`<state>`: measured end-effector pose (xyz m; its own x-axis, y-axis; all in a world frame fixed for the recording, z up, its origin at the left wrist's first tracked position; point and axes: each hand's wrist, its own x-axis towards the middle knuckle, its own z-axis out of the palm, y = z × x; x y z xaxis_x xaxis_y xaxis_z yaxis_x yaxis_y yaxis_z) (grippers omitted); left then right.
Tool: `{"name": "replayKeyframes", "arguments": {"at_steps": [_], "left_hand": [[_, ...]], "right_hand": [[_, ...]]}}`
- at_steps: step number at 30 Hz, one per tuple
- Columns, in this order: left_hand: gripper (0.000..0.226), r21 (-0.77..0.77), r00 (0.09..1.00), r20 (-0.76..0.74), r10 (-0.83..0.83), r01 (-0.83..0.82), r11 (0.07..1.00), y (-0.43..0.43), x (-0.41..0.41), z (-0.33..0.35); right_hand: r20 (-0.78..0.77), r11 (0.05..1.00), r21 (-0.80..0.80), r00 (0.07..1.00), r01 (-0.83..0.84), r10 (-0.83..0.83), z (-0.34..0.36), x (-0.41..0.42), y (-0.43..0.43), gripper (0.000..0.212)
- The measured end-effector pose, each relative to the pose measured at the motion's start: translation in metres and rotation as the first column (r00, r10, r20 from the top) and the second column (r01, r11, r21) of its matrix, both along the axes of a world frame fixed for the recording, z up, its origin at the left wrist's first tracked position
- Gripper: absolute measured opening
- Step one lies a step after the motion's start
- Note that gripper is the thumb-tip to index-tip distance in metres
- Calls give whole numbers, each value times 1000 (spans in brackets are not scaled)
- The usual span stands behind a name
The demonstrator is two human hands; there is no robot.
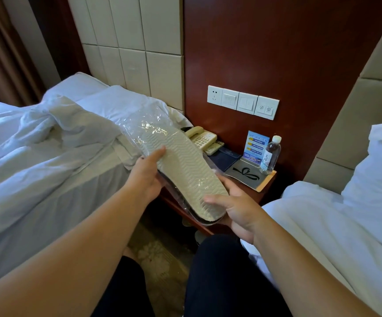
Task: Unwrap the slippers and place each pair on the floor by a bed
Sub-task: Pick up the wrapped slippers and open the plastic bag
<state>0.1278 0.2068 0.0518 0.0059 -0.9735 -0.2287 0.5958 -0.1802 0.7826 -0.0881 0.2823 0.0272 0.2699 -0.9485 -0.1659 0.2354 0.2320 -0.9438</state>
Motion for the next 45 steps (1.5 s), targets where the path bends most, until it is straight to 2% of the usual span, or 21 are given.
{"name": "replayKeyframes", "arguments": {"at_steps": [3,6,10,12,15,18,21,23,27,35,45], "left_hand": [[49,-27,998,48,-32,33,999,5,-5,-6],[49,-1,997,50,59,-59,998,5,-6,-5],[49,34,988,34,153,-155,987,0,7,-3],[57,28,994,60,88,-90,996,2,8,-4],[80,67,985,175,13,-25,997,12,2,-12],[86,143,970,241,-22,-13,990,25,-7,-32],[78,170,970,195,-145,112,979,38,-17,-52],[65,149,966,183,-185,159,976,40,-23,-58],[40,161,969,227,-96,60,985,26,-24,-57],[43,184,969,247,-1,-46,982,-7,-16,-42],[32,164,962,269,53,-100,981,-29,-16,-40]], "right_hand": [[-70,1000,5,997,9,-9,5,4,0,64],[-109,999,20,993,-32,34,8,1,0,75],[-132,990,56,982,-127,133,8,-8,4,66],[-122,986,84,980,-145,154,9,-10,6,61],[-82,985,113,987,-130,140,9,-9,6,49],[-70,989,135,995,-61,71,6,-7,6,41],[-58,987,159,998,8,1,-1,-6,4,44],[-54,984,177,999,14,-4,-4,-7,3,47],[-74,983,181,997,-20,34,-8,-14,2,42],[-73,982,181,995,-51,65,-19,-39,-1,47],[-155,985,173,987,-18,45,-33,-61,-8,42]]}}
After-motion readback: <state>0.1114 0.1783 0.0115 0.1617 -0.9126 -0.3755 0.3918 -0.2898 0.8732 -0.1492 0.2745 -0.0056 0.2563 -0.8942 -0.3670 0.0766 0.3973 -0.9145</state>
